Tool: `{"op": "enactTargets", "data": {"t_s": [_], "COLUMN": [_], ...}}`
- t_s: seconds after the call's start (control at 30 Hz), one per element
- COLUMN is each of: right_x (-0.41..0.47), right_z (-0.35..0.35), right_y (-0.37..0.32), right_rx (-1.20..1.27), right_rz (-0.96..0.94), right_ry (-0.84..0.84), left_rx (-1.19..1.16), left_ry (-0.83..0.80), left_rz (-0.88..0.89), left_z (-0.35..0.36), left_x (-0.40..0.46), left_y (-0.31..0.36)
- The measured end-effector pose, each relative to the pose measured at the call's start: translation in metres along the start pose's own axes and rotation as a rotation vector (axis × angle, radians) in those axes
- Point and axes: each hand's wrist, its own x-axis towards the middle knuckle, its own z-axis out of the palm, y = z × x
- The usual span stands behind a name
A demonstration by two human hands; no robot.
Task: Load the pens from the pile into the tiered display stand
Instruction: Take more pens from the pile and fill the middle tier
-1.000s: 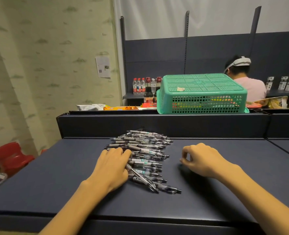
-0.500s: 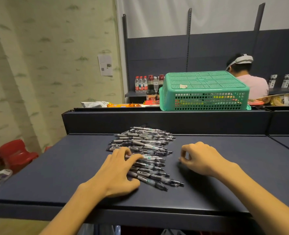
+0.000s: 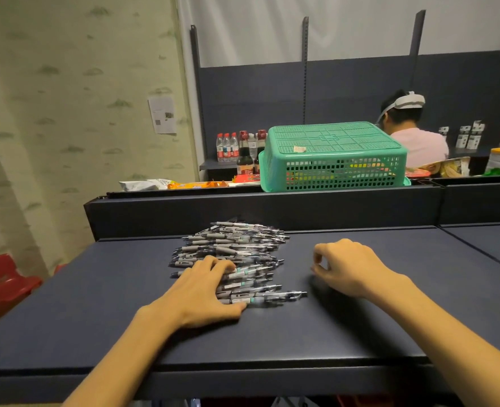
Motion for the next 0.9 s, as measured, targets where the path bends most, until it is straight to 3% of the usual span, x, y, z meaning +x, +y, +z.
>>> {"op": "enactTargets", "data": {"t_s": [0.2,0.67,0.9], "right_x": [0.003,-0.007,-0.024], "right_z": [0.000,-0.010,-0.013], "right_y": [-0.008,-0.022,-0.022], "right_rx": [0.003,-0.012,-0.018], "right_rz": [-0.009,0.044,0.108], "right_ry": [0.010,0.014,0.034], "left_rx": [0.074,0.155,0.118], "left_ry": [-0.179,-0.394,-0.310], "left_rz": [-0.004,-0.049,0.031], "left_z": [-0.017,-0.021,-0.015], "left_x": [0.019,0.049,0.038], "left_y": [0.009,0.017,0.024]}}
